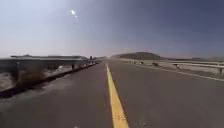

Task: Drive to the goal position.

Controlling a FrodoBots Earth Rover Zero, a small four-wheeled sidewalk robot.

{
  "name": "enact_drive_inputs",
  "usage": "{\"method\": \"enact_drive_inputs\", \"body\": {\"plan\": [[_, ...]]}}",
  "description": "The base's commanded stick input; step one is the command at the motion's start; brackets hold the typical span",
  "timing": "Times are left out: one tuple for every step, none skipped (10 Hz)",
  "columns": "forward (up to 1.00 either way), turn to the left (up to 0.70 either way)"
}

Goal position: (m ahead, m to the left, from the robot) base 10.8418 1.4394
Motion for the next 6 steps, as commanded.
{"method": "enact_drive_inputs", "body": {"plan": [[0.50, 0.00], [0.50, 0.00], [0.50, 0.00], [0.50, 0.00], [0.50, 0.00], [0.50, 0.00]]}}
